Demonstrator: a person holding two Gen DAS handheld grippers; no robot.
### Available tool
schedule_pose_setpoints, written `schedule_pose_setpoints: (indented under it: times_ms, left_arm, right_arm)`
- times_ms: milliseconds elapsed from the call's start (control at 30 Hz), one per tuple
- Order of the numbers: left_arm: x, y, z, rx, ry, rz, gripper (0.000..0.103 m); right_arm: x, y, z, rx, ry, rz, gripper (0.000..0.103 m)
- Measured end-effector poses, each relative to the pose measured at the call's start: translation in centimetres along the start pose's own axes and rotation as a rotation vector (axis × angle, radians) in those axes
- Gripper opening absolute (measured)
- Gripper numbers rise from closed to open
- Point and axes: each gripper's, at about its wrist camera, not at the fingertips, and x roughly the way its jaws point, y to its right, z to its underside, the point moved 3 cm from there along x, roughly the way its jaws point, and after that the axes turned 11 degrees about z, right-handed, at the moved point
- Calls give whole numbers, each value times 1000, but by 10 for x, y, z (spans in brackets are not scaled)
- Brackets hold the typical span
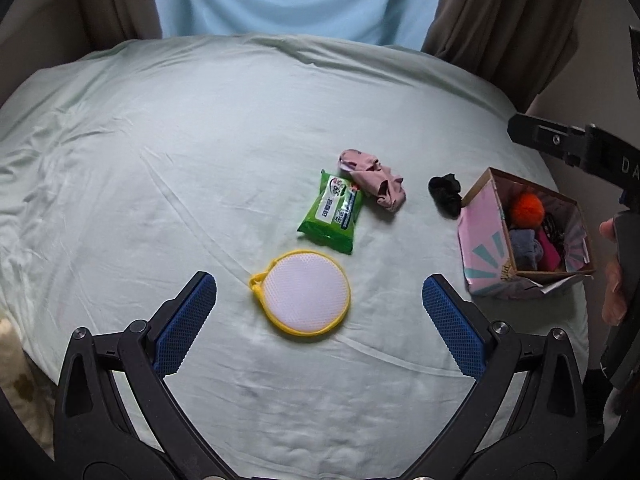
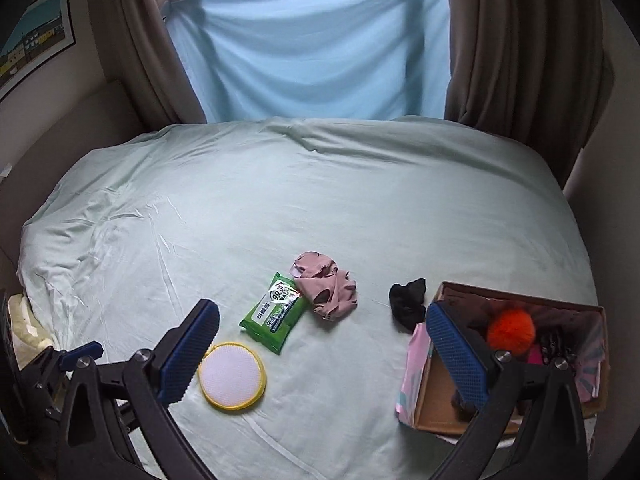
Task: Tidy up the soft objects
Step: 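Withdraw both grippers from the box back above the bed, then grasp the yellow-rimmed mesh sponge with left gripper while right grasps pink cloth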
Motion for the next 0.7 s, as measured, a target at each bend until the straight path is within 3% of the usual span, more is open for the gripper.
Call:
schedule_pose_setpoints:
  times_ms: [233, 433, 700]
  left_arm:
    - [64, -11, 20, -105, 0, -71, 102]
    - [113, -17, 32, -85, -18, -129, 99]
    - [160, -33, 51, -124, -67, -150, 94]
  right_arm:
    - [81, -11, -6, -68, -47, -82, 103]
    - [142, -21, -5, -83, -90, -109, 103]
    - [214, -33, 6, -70, -158, -115, 99]
